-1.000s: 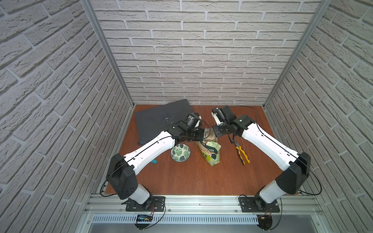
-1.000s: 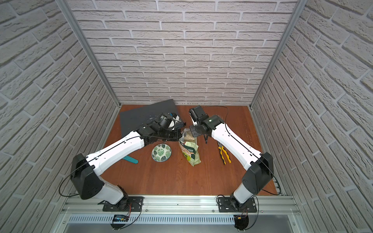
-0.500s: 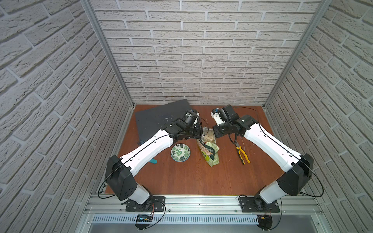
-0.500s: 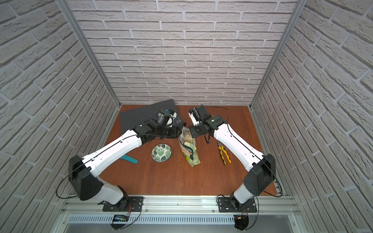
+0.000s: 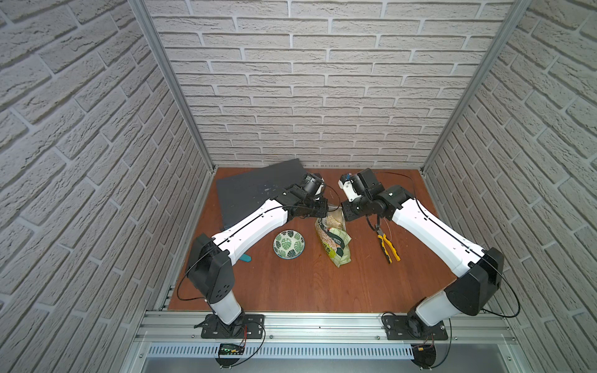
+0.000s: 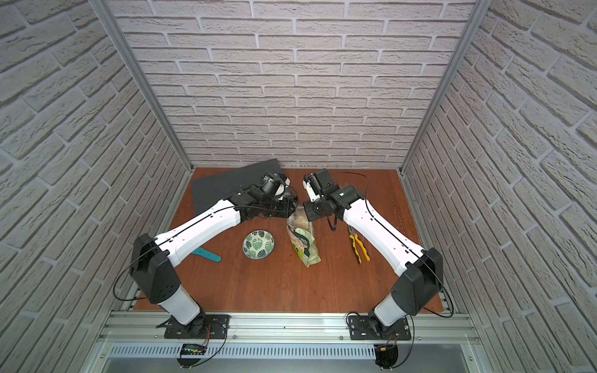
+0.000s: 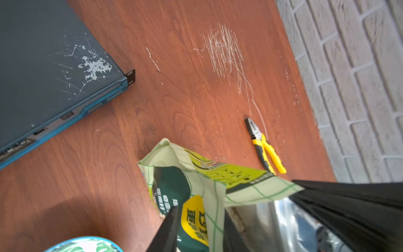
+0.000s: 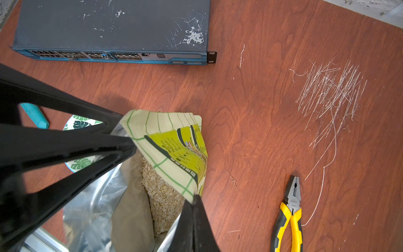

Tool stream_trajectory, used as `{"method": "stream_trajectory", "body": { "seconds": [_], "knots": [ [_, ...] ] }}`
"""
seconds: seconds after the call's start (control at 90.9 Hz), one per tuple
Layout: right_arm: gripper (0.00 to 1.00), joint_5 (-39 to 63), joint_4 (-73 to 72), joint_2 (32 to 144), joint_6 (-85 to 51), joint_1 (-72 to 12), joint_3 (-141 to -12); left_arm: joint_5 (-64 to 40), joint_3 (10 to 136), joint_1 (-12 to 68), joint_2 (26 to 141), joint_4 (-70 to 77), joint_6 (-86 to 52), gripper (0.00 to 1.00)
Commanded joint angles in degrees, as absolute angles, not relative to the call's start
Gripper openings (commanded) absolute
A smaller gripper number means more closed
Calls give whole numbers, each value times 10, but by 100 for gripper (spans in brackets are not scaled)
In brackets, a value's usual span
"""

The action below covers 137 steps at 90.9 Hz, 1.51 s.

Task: Pour the oats into the breakfast bowl
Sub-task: Open the oats bag at the center of the board, then pick up the oats bag from the center of the board.

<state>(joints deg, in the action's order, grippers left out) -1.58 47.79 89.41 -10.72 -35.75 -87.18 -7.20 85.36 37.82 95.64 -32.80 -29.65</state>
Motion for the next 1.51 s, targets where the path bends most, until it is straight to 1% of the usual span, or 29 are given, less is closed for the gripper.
{"method": "stream_trajectory", "body": {
  "seconds": [0.0,0.088,0.143,0.22,0.429,0.594,0.627,0.649,0.814,0.858,0.946,1.023,1.155,1.265,1.375,1.496],
  "knots": [
    [3,-25,467,875,-102,-356,-872,-80,875,376,960,-327,-289,18],
    [3,-44,476,883,-89,-351,-886,-85,874,377,954,-334,-286,5],
    [3,-46,477,890,-82,-342,-897,-89,875,376,950,-343,-283,0],
    [3,-37,466,902,-74,-329,-911,-95,875,377,945,-354,-282,0],
    [3,28,462,961,-53,-307,-979,-117,868,377,934,-368,-289,0],
    [4,52,456,962,-33,-305,-970,-107,866,376,937,-362,-304,0],
    [8,50,455,952,-29,-304,-961,-107,866,377,939,-361,-308,0],
    [12,48,453,944,-26,-303,-955,-107,865,377,941,-360,-310,0],
    [56,44,448,858,-17,-290,-894,-100,862,376,942,-359,-313,0],
    [66,41,450,833,-16,-289,-878,-98,860,377,941,-360,-313,0],
    [79,44,453,788,-14,-288,-848,-97,859,377,940,-363,-312,0],
    [83,66,445,754,-15,-288,-815,-98,859,377,940,-365,-311,0],
    [86,115,390,705,-26,-290,-713,-100,857,377,938,-370,-312,0],
    [86,137,340,678,-34,-297,-630,-100,854,376,934,-371,-313,0],
    [86,171,222,646,-52,-299,-525,-101,852,377,932,-372,-313,0],
    [85,180,159,639,-59,-299,-463,-100,851,378,930,-375,-313,0]
  ]
}}
